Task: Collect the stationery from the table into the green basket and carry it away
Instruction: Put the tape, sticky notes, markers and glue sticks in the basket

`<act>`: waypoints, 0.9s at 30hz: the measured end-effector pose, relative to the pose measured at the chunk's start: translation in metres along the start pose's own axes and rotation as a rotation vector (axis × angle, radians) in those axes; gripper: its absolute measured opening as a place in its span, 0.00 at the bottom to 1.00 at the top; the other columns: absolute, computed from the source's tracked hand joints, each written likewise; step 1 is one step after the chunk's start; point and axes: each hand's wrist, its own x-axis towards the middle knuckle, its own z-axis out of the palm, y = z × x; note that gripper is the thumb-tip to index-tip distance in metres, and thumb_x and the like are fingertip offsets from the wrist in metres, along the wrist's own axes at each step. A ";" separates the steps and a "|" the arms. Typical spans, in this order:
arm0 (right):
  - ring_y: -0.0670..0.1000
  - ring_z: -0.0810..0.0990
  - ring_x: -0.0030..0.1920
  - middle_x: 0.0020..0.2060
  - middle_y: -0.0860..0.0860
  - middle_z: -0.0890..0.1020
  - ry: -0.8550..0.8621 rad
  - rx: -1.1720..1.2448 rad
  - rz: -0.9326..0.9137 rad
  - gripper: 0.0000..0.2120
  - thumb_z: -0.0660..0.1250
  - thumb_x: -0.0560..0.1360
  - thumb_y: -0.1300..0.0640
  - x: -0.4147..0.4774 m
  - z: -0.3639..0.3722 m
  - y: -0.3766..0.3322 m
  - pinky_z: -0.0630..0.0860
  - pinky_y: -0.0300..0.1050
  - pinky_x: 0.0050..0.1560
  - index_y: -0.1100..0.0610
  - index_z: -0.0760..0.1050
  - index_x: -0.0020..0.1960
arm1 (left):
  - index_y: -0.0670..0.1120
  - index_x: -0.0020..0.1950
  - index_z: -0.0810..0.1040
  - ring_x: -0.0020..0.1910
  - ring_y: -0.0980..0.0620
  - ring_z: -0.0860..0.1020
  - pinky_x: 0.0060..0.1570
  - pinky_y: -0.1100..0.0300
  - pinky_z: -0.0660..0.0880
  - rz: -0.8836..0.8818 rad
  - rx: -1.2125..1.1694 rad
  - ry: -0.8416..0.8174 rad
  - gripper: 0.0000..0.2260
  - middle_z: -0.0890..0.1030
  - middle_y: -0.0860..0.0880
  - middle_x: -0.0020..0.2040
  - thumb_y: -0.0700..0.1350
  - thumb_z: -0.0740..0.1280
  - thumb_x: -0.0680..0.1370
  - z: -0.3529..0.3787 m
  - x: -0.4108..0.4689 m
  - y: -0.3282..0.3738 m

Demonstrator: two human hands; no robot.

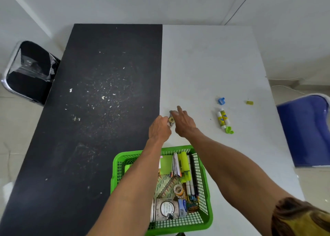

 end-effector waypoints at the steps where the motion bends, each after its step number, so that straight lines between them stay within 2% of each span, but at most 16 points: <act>1: 0.59 0.66 0.65 0.74 0.56 0.55 -0.022 -0.039 -0.027 0.35 0.68 0.70 0.69 0.006 0.004 0.000 0.77 0.50 0.53 0.52 0.59 0.72 | 0.42 0.59 0.76 0.56 0.42 0.76 0.53 0.48 0.75 -0.008 0.001 -0.011 0.10 0.75 0.43 0.59 0.40 0.61 0.80 0.002 0.004 -0.003; 4: 0.60 0.65 0.67 0.76 0.57 0.50 -0.057 -0.142 -0.093 0.36 0.68 0.72 0.67 0.018 0.012 0.002 0.77 0.52 0.54 0.49 0.57 0.74 | 0.42 0.61 0.75 0.56 0.43 0.76 0.53 0.48 0.75 -0.022 0.004 -0.040 0.11 0.75 0.43 0.59 0.40 0.63 0.79 0.008 0.013 -0.010; 11: 0.57 0.73 0.58 0.63 0.56 0.67 -0.035 -0.293 -0.088 0.25 0.71 0.72 0.64 0.022 0.014 0.003 0.77 0.48 0.47 0.53 0.68 0.65 | 0.43 0.63 0.75 0.57 0.44 0.76 0.53 0.50 0.76 -0.030 0.009 -0.048 0.13 0.75 0.43 0.61 0.39 0.63 0.79 0.011 0.019 -0.018; 14: 0.55 0.72 0.57 0.60 0.56 0.69 -0.034 -0.318 -0.010 0.27 0.74 0.69 0.64 0.014 0.015 0.006 0.75 0.46 0.45 0.54 0.68 0.65 | 0.43 0.63 0.76 0.56 0.44 0.76 0.53 0.50 0.76 -0.032 -0.007 -0.031 0.13 0.75 0.44 0.60 0.38 0.62 0.79 0.005 0.014 -0.017; 16: 0.56 0.70 0.60 0.62 0.56 0.67 -0.034 -0.316 0.048 0.30 0.73 0.69 0.62 0.005 0.015 0.013 0.74 0.46 0.49 0.54 0.65 0.67 | 0.43 0.63 0.76 0.55 0.45 0.77 0.52 0.50 0.76 -0.037 -0.016 -0.011 0.13 0.76 0.44 0.59 0.37 0.61 0.79 0.001 0.011 -0.018; 18: 0.56 0.68 0.62 0.64 0.56 0.67 0.038 -0.310 0.081 0.32 0.73 0.69 0.62 -0.007 0.015 0.019 0.72 0.48 0.54 0.55 0.63 0.67 | 0.42 0.62 0.77 0.53 0.45 0.77 0.50 0.51 0.76 -0.034 -0.011 0.005 0.14 0.76 0.44 0.58 0.36 0.60 0.78 -0.005 0.004 -0.020; 20: 0.56 0.69 0.62 0.62 0.55 0.70 0.141 -0.245 0.085 0.27 0.69 0.72 0.60 -0.017 0.012 0.021 0.70 0.49 0.56 0.57 0.62 0.67 | 0.42 0.61 0.77 0.51 0.46 0.77 0.48 0.52 0.76 -0.027 -0.006 0.025 0.13 0.76 0.44 0.57 0.36 0.60 0.78 -0.011 -0.003 -0.020; 22: 0.56 0.73 0.59 0.58 0.54 0.74 0.242 -0.111 0.075 0.18 0.64 0.76 0.55 -0.029 0.004 0.016 0.71 0.50 0.53 0.57 0.65 0.64 | 0.42 0.59 0.77 0.51 0.45 0.76 0.47 0.51 0.76 -0.020 0.002 0.053 0.12 0.76 0.44 0.56 0.37 0.61 0.78 -0.021 -0.012 -0.015; 27: 0.56 0.77 0.50 0.50 0.53 0.79 0.355 -0.005 -0.027 0.16 0.64 0.74 0.47 -0.071 -0.019 -0.014 0.72 0.48 0.41 0.56 0.71 0.56 | 0.42 0.56 0.77 0.52 0.43 0.76 0.48 0.50 0.76 -0.050 0.058 0.172 0.08 0.75 0.43 0.55 0.39 0.63 0.78 -0.051 -0.031 0.008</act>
